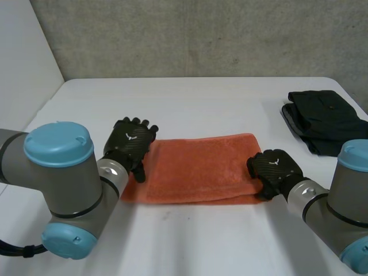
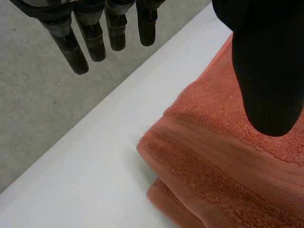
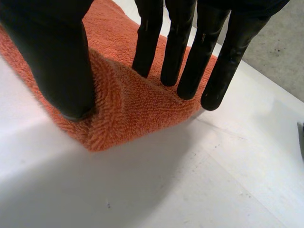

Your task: Fold the laundry.

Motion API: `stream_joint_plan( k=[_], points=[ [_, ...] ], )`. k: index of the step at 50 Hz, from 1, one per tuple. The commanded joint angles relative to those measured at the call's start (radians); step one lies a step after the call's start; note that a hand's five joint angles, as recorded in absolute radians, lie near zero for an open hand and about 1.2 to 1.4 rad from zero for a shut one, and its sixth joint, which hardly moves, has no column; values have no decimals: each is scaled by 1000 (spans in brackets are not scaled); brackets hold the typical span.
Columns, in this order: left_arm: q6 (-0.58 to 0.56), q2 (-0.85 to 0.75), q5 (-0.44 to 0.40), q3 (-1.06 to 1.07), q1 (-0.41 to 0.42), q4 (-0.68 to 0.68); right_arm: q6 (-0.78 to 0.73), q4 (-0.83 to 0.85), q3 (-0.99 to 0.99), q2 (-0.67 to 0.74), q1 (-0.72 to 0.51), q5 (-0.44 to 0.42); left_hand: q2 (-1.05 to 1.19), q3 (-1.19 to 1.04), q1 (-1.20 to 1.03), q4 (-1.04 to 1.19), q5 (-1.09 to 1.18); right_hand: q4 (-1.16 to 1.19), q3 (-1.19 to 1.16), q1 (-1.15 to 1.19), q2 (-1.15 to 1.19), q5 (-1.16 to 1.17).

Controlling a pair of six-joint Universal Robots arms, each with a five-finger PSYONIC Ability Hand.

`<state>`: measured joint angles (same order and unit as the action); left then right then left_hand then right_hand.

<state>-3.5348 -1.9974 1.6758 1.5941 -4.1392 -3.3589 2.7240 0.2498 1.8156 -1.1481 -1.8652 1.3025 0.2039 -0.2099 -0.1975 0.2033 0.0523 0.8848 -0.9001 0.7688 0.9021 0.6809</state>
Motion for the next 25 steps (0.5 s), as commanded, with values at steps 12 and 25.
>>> stream_joint_plan(
  k=[12, 25],
  points=[
    [2, 77, -1, 35, -38, -10, -140, -116, 24, -88, 193, -12, -29, 35, 23, -29, -52, 511, -496, 627, 494, 541],
    [86, 149, 1, 35, -84, -11, -199, -147, -269, -130, -170, -8, -29, 35, 23, -29, -52, 511, -496, 627, 494, 541]
  ],
)
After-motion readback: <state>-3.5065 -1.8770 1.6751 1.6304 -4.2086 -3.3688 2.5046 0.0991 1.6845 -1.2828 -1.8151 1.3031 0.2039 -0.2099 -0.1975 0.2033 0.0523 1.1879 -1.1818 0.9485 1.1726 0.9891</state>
